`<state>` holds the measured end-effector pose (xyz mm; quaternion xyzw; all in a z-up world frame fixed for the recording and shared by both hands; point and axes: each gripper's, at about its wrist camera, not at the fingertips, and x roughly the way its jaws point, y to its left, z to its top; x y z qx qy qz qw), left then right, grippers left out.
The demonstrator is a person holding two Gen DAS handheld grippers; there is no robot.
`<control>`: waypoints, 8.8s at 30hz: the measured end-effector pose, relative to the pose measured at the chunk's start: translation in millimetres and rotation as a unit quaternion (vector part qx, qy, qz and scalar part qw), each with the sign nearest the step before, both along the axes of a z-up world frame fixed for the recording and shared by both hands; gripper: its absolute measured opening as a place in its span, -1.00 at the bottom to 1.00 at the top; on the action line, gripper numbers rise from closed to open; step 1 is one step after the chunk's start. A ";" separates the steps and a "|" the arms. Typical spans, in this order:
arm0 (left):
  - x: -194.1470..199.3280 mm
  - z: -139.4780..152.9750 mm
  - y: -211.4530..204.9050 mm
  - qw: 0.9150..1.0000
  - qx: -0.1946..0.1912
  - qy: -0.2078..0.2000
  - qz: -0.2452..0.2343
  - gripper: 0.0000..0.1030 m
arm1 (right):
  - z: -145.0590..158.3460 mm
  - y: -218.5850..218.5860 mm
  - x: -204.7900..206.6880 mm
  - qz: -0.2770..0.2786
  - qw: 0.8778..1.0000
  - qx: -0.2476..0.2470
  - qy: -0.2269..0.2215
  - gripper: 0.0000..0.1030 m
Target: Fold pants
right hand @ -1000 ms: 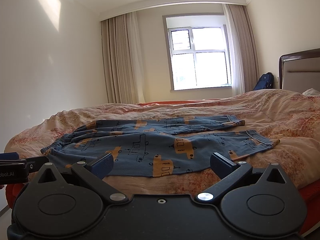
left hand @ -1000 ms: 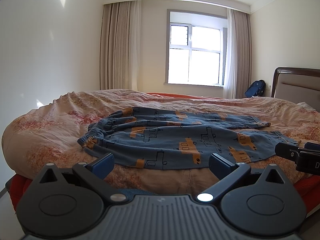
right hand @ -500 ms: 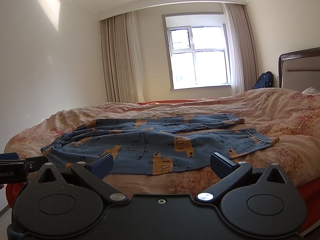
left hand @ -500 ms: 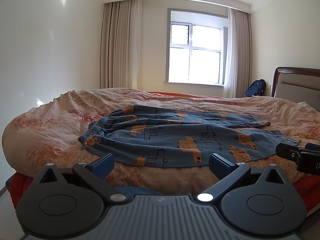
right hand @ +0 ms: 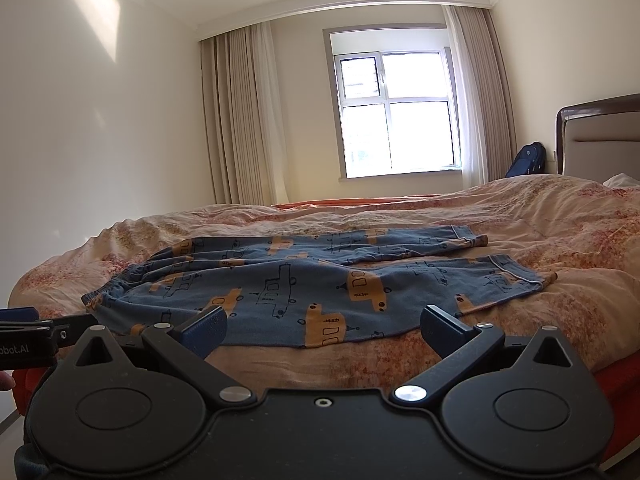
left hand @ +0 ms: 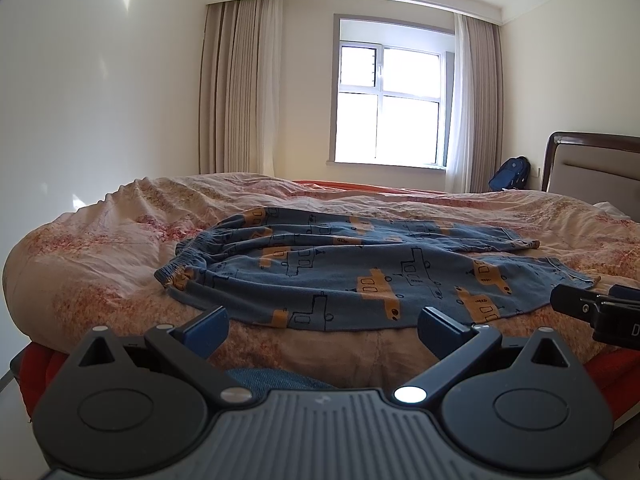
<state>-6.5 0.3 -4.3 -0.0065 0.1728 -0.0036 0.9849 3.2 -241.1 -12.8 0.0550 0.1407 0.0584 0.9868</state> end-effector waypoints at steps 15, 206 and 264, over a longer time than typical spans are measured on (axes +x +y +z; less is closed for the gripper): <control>7.1 -5.2 -2.2 0.999 -0.003 0.031 -0.006 0.99 | -6.8 2.4 1.8 -0.005 1.000 -0.004 0.022 0.99; 134.3 -26.5 41.1 0.971 0.182 0.132 -0.084 0.31 | -35.6 15.5 127.8 0.240 0.957 -0.135 0.094 -0.11; 200.4 -39.0 -125.0 0.955 -0.102 0.099 -0.260 -0.99 | 31.5 -63.6 355.2 0.132 0.973 -0.088 0.165 -1.00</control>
